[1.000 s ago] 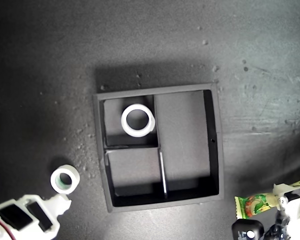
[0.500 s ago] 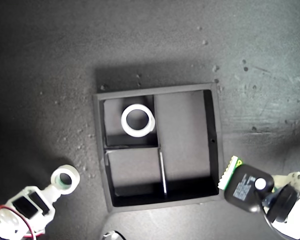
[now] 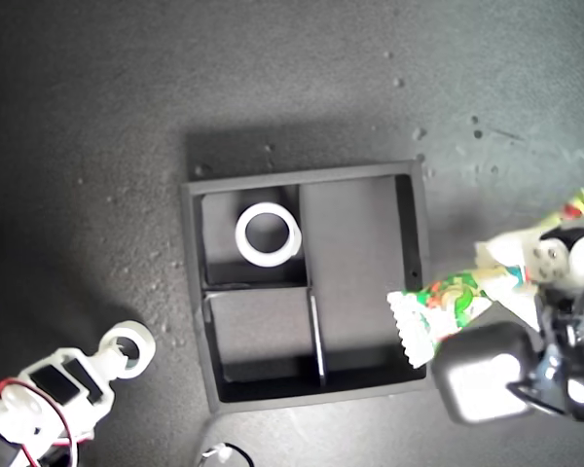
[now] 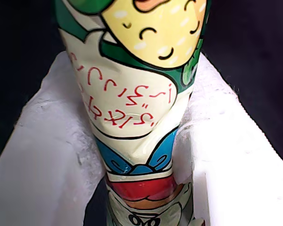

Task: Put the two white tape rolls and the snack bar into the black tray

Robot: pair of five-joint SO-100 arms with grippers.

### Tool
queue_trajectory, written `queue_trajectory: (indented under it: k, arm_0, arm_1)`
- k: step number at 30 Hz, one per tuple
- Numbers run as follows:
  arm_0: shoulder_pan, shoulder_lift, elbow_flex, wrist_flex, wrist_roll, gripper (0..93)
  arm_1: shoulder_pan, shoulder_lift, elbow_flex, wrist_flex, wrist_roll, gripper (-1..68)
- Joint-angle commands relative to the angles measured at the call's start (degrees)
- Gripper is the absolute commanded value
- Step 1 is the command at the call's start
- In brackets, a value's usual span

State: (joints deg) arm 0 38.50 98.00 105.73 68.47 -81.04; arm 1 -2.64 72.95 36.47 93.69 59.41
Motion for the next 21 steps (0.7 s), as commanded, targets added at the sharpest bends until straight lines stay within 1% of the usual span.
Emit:
queue_trajectory:
  k: [1, 5, 8, 13, 17, 18, 21]
  arm_0:
    - [1.1, 1.2, 0.0, -1.8, -0.9, 11.0]
    - [0.4, -0.7, 0.6, -3.4, -1.1, 11.2]
    - [0.0, -1.5, 2.0, -5.4, -1.7, 11.4]
    - [-1.0, -3.0, 4.3, -8.1, -2.5, 12.1]
    - [-1.9, -5.4, 4.7, -9.8, -2.7, 12.0]
    - [-2.2, -6.2, 4.7, -9.8, -3.0, 10.8]
    - [-3.1, -8.7, 4.7, -10.6, -3.8, 3.2]
  arm_1:
    - [1.4, 1.8, -5.8, -2.5, -21.4, -0.6]
    - [-0.7, 1.8, -7.1, -5.7, -37.9, -0.6]
    - [-2.3, 1.8, -6.6, -7.2, -45.1, -0.6]
    - [-2.5, 1.7, -1.9, -9.7, -51.0, -0.6]
    - [-1.8, 1.3, 4.0, -16.1, -52.5, -0.6]
    - [-1.7, 0.8, 5.5, -18.0, -53.1, -0.6]
    - [-0.3, -5.2, 4.5, -18.8, -53.4, -0.6]
